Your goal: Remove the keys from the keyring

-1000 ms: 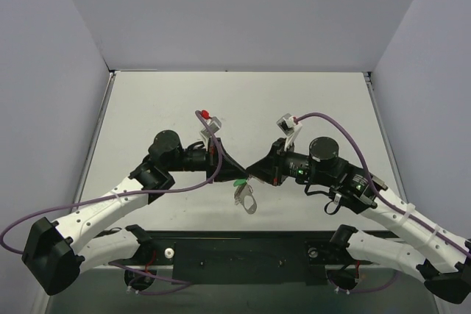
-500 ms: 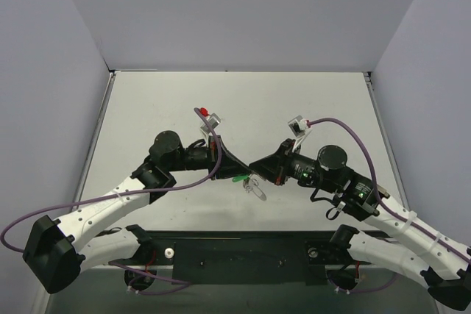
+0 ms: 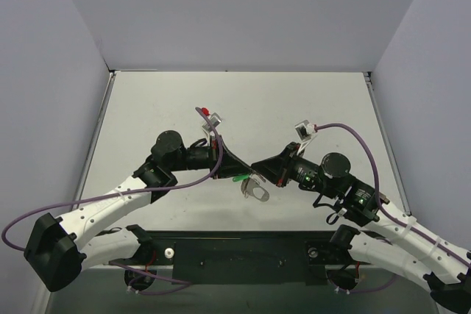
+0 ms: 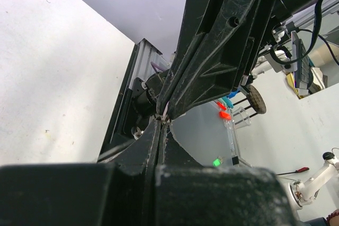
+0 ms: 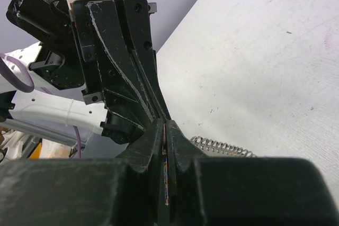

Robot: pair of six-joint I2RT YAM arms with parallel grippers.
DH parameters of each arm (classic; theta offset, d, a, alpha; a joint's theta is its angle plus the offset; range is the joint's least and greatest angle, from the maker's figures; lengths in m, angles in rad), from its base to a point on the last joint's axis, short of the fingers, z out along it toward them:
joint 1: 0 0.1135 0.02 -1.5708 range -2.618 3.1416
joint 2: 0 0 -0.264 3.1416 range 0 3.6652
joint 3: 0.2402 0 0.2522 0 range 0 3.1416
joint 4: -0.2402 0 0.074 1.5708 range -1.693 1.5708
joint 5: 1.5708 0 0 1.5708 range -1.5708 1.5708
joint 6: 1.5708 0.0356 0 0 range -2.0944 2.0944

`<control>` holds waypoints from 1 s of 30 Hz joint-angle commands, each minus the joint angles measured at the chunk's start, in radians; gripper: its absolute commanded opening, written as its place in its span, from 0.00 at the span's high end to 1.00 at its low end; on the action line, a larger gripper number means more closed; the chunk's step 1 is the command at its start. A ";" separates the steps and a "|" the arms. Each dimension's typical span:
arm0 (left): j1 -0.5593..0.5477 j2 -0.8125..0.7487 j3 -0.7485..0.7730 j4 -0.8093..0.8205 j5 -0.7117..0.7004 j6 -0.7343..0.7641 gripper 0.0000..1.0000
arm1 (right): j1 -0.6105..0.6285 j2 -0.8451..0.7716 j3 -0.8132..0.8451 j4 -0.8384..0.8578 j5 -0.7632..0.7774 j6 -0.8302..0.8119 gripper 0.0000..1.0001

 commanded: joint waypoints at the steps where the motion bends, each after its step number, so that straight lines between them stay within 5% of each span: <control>1: 0.035 -0.001 0.032 0.076 -0.132 -0.005 1.00 | 0.037 -0.031 -0.021 0.033 -0.025 0.029 1.00; 30: 0.043 -0.025 0.043 0.011 -0.386 -0.097 1.00 | 0.174 0.035 -0.009 0.119 0.206 0.023 1.00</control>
